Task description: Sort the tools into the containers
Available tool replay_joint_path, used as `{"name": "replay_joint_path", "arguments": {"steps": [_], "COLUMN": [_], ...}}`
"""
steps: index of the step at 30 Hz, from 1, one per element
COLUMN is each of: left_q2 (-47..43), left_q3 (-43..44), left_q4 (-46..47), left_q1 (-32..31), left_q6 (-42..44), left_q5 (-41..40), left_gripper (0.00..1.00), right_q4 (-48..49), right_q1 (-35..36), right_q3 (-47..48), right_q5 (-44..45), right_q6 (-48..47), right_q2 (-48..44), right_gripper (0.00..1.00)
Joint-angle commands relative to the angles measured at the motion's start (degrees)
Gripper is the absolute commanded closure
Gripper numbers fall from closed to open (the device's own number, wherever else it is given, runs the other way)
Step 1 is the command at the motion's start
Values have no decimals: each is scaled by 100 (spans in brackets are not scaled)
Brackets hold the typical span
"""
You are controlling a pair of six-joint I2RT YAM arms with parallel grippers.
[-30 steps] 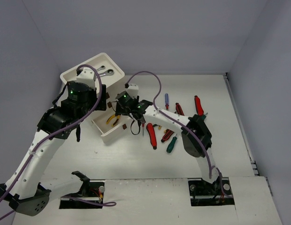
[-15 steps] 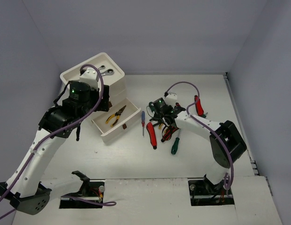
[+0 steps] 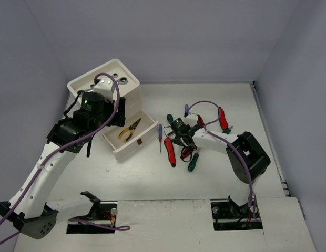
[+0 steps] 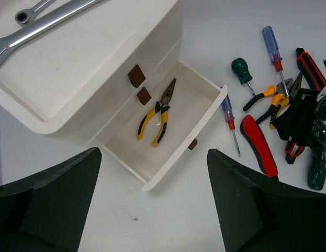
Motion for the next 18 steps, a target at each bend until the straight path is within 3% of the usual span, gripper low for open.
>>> {"name": "replay_joint_path", "arguments": {"steps": [1,11,18], "left_q2": [-41,-79,-45], "left_q3": [52,9,-30], "left_q4": [164,162,171], "left_q1": [-6,-13,-7], "left_q6": [-80,-80,-130], "left_q5": [46,30,13], "left_gripper": [22,22,22], "right_q4": [221,277,257], "right_q1": [9,-53,-70], "right_q3": [231,151,-92], "right_q5": [74,109,354], "right_q6": [89,153,44], "right_q2": [206,552,188], "right_gripper": [70,77,100]}}
